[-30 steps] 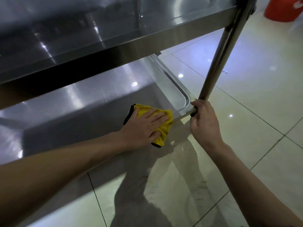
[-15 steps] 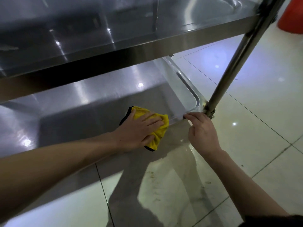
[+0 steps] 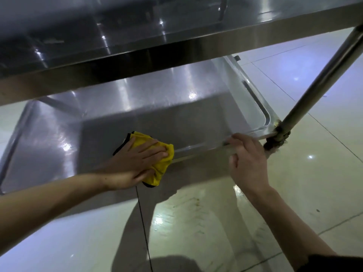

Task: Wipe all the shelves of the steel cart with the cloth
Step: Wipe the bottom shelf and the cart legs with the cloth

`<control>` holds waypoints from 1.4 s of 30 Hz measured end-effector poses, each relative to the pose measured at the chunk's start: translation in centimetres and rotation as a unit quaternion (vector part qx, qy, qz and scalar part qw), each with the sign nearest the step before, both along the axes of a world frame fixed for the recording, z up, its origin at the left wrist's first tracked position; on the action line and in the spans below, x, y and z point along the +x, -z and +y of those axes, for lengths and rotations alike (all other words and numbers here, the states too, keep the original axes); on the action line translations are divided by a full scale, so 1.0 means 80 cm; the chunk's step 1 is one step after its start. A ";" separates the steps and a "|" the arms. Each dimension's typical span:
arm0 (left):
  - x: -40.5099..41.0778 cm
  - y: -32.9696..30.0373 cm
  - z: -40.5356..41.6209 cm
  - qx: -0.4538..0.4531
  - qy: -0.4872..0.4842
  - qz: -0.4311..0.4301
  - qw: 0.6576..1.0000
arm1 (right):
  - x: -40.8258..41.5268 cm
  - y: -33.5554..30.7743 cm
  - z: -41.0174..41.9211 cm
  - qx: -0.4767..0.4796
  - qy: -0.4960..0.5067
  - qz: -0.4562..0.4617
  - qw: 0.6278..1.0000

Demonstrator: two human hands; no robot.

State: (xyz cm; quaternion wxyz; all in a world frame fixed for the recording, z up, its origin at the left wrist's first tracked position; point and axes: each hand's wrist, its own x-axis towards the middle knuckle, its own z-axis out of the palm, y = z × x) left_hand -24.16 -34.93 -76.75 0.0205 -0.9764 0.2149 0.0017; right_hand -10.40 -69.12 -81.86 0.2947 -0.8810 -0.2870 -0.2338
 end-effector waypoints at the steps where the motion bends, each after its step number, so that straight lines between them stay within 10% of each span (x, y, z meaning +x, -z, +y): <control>1: 0.001 0.001 -0.001 0.000 -0.002 0.000 1.000 | -0.009 -0.003 0.013 -0.003 -0.023 -0.005 1.000; 24: 0.054 0.013 -0.072 0.017 -0.040 0.011 0.999 | -0.032 -0.004 0.063 -0.037 -0.100 0.020 0.994; 42: -0.167 -0.006 0.131 0.026 -0.154 0.015 0.988 | -0.071 -0.012 0.117 -0.043 -0.048 -0.029 0.997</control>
